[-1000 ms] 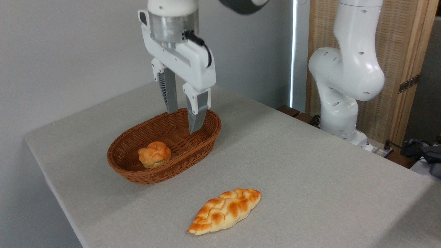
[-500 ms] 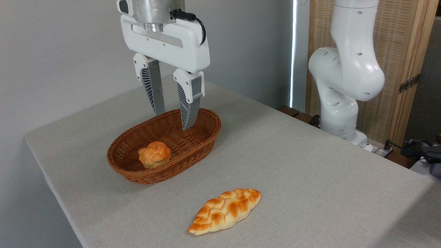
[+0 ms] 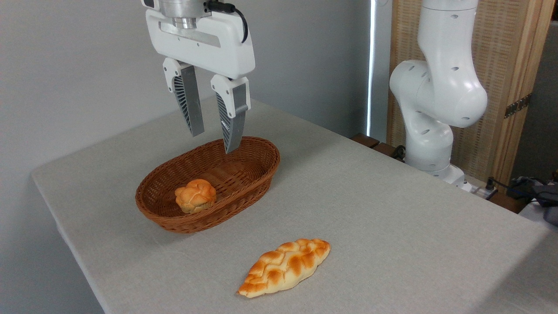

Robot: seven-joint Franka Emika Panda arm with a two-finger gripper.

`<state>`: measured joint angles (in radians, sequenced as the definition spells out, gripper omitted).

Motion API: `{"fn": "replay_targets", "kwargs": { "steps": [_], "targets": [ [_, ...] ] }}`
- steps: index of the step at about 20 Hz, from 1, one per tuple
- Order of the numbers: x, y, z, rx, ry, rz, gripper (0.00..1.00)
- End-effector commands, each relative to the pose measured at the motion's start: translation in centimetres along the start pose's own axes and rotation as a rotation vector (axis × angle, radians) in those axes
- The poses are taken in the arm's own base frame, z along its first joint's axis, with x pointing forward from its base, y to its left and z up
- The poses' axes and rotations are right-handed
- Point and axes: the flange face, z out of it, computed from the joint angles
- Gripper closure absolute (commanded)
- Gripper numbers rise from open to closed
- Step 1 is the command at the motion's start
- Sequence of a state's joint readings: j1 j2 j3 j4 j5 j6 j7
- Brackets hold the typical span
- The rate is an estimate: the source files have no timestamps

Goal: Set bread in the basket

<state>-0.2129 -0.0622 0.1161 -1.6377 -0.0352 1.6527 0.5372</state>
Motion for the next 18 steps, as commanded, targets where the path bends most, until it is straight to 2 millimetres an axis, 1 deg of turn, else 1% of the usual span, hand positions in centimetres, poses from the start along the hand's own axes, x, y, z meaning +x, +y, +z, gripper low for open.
{"fn": "replay_targets", "kwargs": {
  "steps": [1,3,5,10,13,16,18],
  "targets": [
    [-0.2,-0.2,-0.5,0.01,-0.025,-0.011,0.0],
    [-0.3,-0.3,0.2,0.001,-0.041,-0.014,0.0],
    [-0.1,-0.2,1.8,-0.015,-0.071,-0.011,0.0],
    [0.5,-0.9,3.4,-0.009,-0.1,-0.007,0.0],
    [0.7,-1.2,3.5,0.002,-0.087,0.0,0.0],
    [0.6,-1.5,3.4,0.001,-0.081,0.086,0.0],
    [0.5,-1.5,3.4,-0.001,-0.084,0.1,0.0]
  ]
}}
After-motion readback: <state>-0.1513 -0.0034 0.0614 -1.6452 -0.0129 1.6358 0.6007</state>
